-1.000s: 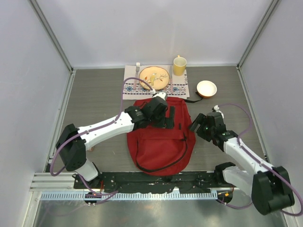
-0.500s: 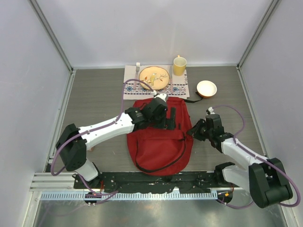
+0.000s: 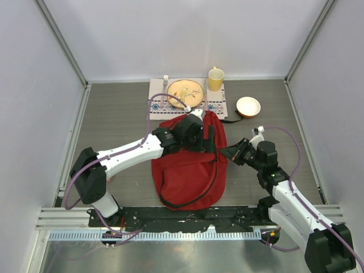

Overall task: Pack the student bag
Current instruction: Unzip the student bag at the center of the board.

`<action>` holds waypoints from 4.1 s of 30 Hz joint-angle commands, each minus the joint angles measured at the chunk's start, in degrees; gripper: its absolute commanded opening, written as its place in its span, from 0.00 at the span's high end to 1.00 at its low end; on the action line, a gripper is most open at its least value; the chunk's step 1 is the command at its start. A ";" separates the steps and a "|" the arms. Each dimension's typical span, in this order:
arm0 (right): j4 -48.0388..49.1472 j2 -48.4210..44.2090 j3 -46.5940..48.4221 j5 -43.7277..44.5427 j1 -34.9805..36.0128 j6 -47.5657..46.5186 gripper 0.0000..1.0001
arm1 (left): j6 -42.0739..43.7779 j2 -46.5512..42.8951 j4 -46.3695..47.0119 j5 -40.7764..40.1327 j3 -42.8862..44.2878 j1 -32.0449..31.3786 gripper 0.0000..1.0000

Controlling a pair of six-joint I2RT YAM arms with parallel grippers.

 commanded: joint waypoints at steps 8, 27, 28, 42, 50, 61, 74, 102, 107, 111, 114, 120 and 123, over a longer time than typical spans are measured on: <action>13.21 -1.69 1.24 -6.50 0.09 3.43 0.99 | -2.57 1.80 4.88 0.37 4.64 0.12 0.30; 11.45 -4.15 3.70 -8.35 0.09 1.67 0.99 | -1.78 6.11 -1.71 -3.41 8.42 -0.68 0.52; 11.28 -4.15 3.79 -8.35 0.09 1.67 0.99 | -1.69 6.02 -1.98 -3.76 8.42 -0.68 0.53; 11.01 -4.24 4.05 -7.91 0.18 1.58 0.99 | 0.42 6.28 -5.40 -5.61 8.86 -0.76 0.77; 9.70 -3.89 3.96 -6.77 0.09 0.62 0.99 | 0.77 6.02 -4.71 -4.47 8.25 -0.68 1.00; -2.70 -1.08 6.34 5.00 0.09 -2.29 0.99 | 1.65 -0.22 -4.79 -13.33 1.84 -0.50 1.00; -11.55 -2.65 10.45 9.04 0.00 -4.13 0.54 | 1.04 -4.09 1.44 -10.45 -2.56 0.38 1.00; -9.02 6.30 13.81 -8.26 4.83 -9.93 0.48 | -1.43 -2.16 6.02 -6.84 -3.18 0.38 1.00; -9.20 8.50 13.81 -5.11 8.34 -10.29 0.51 | -1.43 -2.24 6.20 -6.66 -3.09 0.38 1.00; -10.34 8.86 13.81 -0.98 9.67 -10.64 0.53 | -1.43 -2.59 6.11 -6.75 -3.27 0.38 1.00; -12.36 6.50 13.55 1.92 9.76 -11.25 0.50 | -1.34 -2.77 5.93 -6.75 -3.35 0.38 1.00; -17.19 3.58 13.98 9.31 9.76 -12.57 0.41 | -1.25 -3.12 6.11 -6.75 -3.79 0.38 1.00; -15.89 4.80 13.55 7.57 9.76 -12.48 0.41 | -1.17 -3.38 6.20 -6.75 -3.88 0.38 1.00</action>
